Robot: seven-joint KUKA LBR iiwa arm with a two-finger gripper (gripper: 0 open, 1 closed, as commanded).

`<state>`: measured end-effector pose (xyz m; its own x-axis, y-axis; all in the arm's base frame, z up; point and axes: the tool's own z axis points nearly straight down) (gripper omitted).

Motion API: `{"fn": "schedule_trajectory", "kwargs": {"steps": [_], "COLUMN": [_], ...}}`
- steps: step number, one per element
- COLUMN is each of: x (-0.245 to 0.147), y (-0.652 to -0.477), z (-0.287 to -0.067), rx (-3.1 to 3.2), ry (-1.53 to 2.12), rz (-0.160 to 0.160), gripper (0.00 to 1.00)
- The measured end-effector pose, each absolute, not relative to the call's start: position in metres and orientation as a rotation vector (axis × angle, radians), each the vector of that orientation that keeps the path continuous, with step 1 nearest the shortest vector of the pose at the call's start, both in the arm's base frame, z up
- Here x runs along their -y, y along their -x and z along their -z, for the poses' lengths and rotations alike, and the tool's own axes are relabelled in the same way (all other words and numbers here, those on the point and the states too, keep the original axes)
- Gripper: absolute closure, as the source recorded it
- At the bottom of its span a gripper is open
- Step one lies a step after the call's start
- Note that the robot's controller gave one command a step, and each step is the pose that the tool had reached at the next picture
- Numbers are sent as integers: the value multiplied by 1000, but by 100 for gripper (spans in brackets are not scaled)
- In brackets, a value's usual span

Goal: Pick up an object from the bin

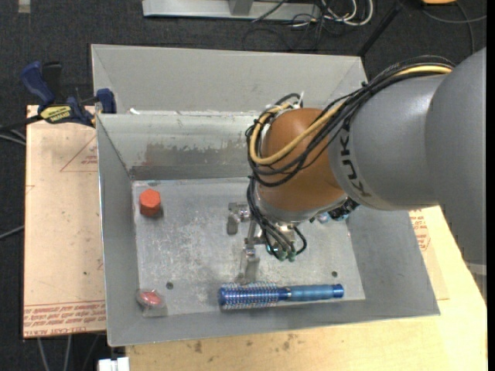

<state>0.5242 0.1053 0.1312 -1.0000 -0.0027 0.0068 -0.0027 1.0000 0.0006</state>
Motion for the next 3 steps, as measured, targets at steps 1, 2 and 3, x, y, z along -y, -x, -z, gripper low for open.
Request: {"fn": "schedule_trajectory", "kwargs": {"steps": [1,2,3], "x": [-94,-71,-64], "y": [-486,-486,-481], "z": [-75,-102,-101], "rx": [3147,3129,3095], "ry": [-299,-344,-538], "rz": [6,1,2], "gripper": [0,0,0]}}
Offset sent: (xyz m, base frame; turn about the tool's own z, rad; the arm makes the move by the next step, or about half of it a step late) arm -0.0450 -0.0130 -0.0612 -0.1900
